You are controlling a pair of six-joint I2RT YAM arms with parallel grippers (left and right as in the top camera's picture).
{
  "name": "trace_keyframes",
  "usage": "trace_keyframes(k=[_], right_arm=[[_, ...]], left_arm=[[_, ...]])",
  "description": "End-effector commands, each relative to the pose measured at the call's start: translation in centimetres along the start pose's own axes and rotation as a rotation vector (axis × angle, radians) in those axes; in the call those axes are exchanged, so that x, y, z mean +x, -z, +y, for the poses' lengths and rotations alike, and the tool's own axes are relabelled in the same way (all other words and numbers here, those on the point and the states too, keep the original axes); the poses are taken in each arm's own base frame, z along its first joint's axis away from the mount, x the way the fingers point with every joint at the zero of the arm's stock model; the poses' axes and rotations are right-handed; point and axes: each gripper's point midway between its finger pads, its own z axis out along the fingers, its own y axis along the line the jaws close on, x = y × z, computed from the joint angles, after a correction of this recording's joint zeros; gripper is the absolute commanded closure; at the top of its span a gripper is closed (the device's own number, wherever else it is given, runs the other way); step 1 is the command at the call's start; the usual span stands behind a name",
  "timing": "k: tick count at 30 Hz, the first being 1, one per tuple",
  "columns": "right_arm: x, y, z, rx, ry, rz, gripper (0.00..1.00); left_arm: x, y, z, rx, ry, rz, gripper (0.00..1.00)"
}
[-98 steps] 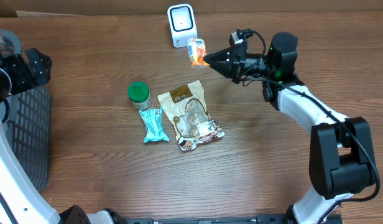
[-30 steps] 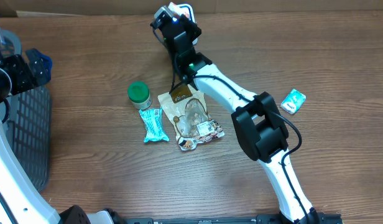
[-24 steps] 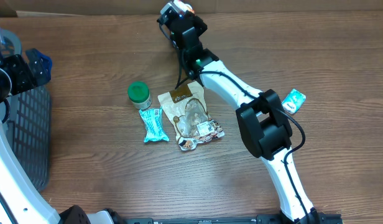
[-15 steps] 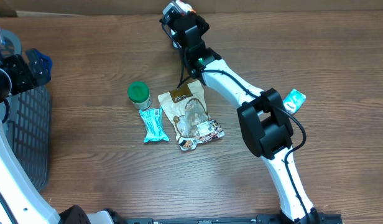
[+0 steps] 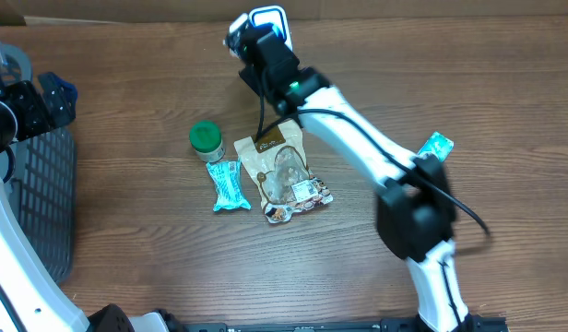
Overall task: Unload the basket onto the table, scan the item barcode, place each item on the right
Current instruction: 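Carry the orange packet right and release it beside the green-white box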
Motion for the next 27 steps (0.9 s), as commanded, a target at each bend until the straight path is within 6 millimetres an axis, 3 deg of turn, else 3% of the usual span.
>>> trace_keyframes(k=[1, 6, 9, 10, 13, 20, 25, 27], right_arm=[[-5.8, 10.5, -3.7, -0.112, -0.343, -0.121, 0.96], [0.5, 15.1, -7.5, -0.056, -0.569, 0.129, 0.96], [6.1, 15.7, -10.4, 0.051, -0.714, 0.317, 0.96], [9.2, 15.8, -11.6, 0.108, -0.772, 0.415, 0.96], [14.5, 15.6, -13.5, 0.183, -0.865, 0.557, 0.96], [24.3, 14.0, -14.8, 0.245, -0.966, 0.741, 0.96], [28.3, 13.2, -14.8, 0.265, -1.005, 0.787, 0.96], [29.5, 13.1, -14.6, 0.27, -1.012, 0.805, 0.91]], left_arm=[[-0.2, -0.1, -0.3, 0.015, 0.012, -0.004, 0.01], [-0.2, -0.1, -0.3, 0.015, 0.012, -0.004, 0.01], [-0.2, -0.1, -0.3, 0.015, 0.012, -0.004, 0.01], [-0.2, -0.1, -0.3, 0.015, 0.012, -0.003, 0.0], [-0.2, -0.1, -0.3, 0.015, 0.012, -0.004, 0.0], [-0.2, -0.1, -0.3, 0.015, 0.012, -0.004, 0.01], [-0.2, -0.1, -0.3, 0.015, 0.012, -0.004, 0.0], [-0.2, -0.1, -0.3, 0.015, 0.012, -0.004, 0.01]])
